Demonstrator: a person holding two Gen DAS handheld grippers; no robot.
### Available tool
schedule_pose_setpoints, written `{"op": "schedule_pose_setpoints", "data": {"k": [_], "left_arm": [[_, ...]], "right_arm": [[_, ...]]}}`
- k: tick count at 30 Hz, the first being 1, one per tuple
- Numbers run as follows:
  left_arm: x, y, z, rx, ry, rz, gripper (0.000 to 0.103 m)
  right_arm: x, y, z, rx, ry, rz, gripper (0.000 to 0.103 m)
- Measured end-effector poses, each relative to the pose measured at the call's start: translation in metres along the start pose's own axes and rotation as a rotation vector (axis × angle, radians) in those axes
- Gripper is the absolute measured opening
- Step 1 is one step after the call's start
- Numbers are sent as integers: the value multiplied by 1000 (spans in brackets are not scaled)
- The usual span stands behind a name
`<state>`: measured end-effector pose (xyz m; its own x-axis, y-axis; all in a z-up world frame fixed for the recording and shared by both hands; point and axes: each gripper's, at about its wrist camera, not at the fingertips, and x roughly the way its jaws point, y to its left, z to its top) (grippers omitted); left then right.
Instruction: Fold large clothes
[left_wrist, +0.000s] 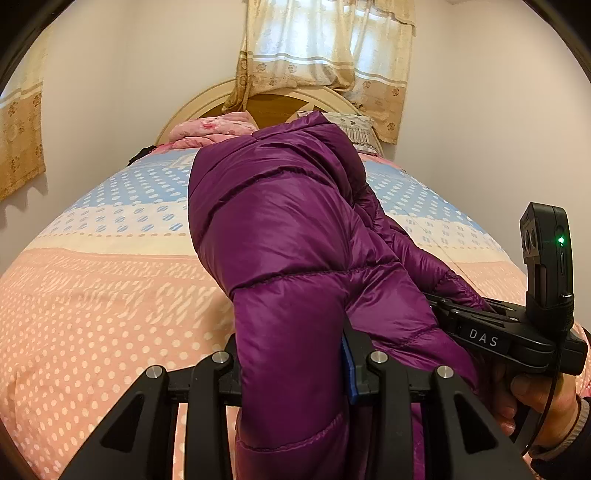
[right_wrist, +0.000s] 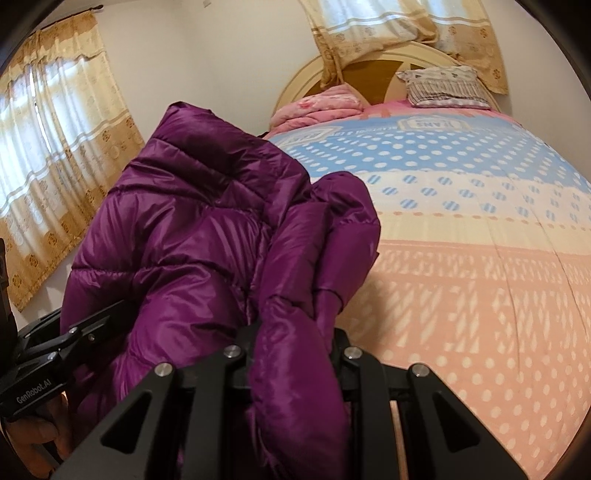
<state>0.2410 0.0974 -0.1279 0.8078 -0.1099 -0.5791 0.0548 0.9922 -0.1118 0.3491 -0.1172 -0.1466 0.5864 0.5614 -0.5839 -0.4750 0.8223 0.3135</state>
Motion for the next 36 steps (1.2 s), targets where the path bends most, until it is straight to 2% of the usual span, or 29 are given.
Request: {"op": "schedule_pose_setpoints", "data": {"k": [9,21,30,36], "left_arm": [[-4,18,-5,-32,0,19,37],[0,49,-16,-73,35,50,37],[10,55,-25,-92,63,50,37],[20,61,-31,-92,95,61,44]], "right_arm": [[24,8,11,-36,34,13,24],[53,22,6,-59,86,40,24],[63,25,4,-57,107,38,24],[70,24,3,-44,118,31,24]]}}
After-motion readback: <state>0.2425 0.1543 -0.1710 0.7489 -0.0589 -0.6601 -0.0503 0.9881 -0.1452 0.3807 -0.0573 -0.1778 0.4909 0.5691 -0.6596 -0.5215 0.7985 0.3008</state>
